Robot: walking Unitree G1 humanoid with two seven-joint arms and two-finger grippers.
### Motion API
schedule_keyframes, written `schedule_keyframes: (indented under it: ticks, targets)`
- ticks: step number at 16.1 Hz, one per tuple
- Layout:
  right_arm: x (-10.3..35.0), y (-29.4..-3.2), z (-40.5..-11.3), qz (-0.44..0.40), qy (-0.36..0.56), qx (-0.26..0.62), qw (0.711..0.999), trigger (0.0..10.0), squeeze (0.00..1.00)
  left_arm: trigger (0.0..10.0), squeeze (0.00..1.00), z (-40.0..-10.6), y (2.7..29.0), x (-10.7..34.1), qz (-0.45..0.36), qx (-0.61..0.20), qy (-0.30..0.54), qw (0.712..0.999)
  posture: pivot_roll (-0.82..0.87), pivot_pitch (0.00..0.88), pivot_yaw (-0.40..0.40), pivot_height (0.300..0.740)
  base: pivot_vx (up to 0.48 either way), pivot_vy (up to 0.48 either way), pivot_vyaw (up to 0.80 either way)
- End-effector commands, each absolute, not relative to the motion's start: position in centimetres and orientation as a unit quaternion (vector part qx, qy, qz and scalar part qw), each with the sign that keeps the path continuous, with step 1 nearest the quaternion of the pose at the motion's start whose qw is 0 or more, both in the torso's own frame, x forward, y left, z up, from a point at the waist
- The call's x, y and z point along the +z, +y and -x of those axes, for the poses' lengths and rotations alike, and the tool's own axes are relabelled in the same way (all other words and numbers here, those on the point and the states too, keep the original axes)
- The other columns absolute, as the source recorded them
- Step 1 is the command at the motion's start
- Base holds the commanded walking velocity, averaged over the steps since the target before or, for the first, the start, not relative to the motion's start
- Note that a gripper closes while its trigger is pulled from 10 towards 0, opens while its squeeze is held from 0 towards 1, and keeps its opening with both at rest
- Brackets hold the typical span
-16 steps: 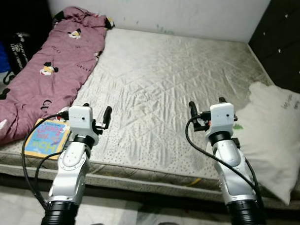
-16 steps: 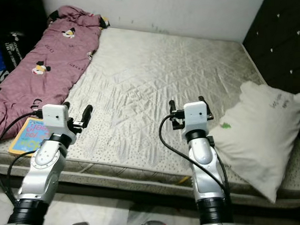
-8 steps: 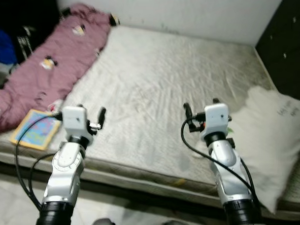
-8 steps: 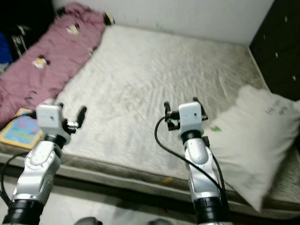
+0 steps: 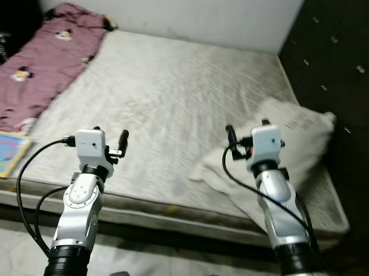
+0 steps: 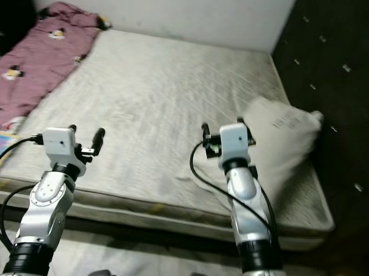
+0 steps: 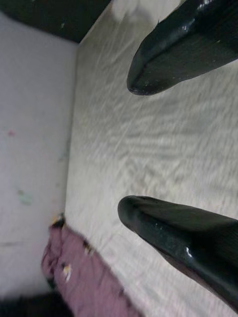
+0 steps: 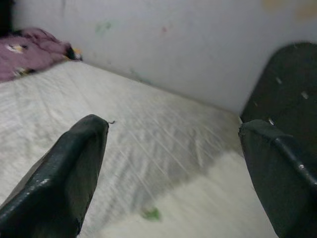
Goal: Clean up the room
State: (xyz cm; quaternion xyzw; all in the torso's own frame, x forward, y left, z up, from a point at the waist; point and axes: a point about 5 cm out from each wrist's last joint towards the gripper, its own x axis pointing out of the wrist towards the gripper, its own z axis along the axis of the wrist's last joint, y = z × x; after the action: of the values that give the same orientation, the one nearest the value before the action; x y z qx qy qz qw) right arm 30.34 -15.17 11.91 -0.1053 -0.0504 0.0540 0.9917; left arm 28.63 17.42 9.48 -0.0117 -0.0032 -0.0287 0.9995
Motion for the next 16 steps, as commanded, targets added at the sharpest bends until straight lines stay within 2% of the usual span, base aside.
schedule_keyframes:
  ticks: [1,12,16]
  targets:
    - [11.75,-15.87,-30.24,0.106,-0.045,0.043,0.992,10.0,0.00,10.0,0.00,-28.76,16.63,9.58,0.012,-0.039,-0.004,0.999,-0.01,0.000,-0.026,0.740,0.000,-0.356,0.00]
    - [11.72,-15.96,-30.30,0.105,-0.044,0.042,0.993,10.0,0.00,10.0,0.00,-28.83,16.64,9.88,0.029,-0.040,-0.018,0.999,-0.01,0.000,-0.030,0.740,0.000,-0.031,-0.04]
    - [11.74,-15.97,-30.31,0.106,-0.044,0.042,0.992,10.0,0.00,10.0,0.00,-28.83,16.56,9.87,0.032,-0.044,-0.018,0.998,-0.01,0.000,-0.029,0.740,0.250,0.000,-0.12]
